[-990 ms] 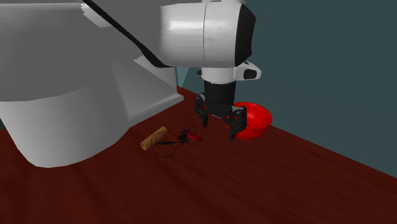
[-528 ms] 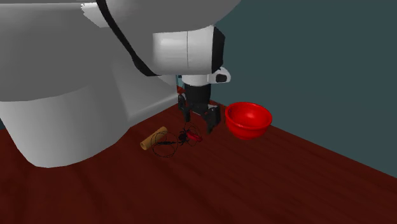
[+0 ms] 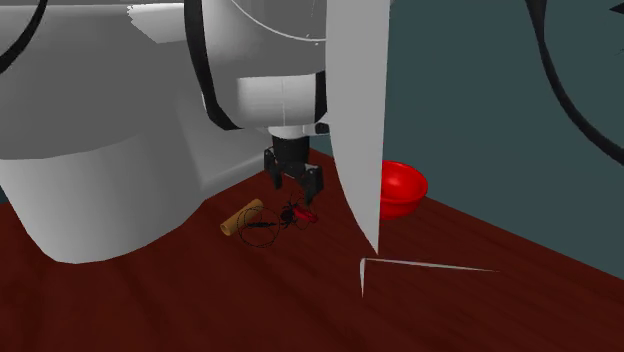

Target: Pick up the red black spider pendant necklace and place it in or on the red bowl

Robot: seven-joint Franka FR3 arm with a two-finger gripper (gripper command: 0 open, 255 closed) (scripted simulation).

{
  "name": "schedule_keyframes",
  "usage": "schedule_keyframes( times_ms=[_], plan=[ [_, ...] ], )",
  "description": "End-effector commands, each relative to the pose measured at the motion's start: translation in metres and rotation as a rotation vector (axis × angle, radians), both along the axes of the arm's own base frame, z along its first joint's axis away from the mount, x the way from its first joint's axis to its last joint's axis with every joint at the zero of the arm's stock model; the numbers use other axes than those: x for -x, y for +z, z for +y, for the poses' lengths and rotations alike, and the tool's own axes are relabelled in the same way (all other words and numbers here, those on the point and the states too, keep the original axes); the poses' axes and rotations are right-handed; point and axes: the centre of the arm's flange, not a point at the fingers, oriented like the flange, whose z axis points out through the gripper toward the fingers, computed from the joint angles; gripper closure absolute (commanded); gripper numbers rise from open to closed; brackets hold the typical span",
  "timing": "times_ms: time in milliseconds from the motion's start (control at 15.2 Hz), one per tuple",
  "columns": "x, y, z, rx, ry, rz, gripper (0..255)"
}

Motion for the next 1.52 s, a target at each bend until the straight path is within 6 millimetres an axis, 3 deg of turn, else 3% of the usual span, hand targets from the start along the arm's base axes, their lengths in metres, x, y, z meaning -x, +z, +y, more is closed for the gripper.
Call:
schedule_keyframes(
  times_ms=[0,264,726,792,1452],
  plan=[
    [-0.001,-0.011,0.001,-0.001,0.0,0.0,0],
    [-0.001,-0.029,0.002,-0.001,0.0,0.0,0],
    [-0.001,-0.029,0.002,-0.001,0.0,0.0,0],
    [-0.001,-0.029,0.002,-0.001,0.0,0.0,255],
    [-0.001,-0.024,0.002,-0.001,0.0,0.0,255]
  ],
)
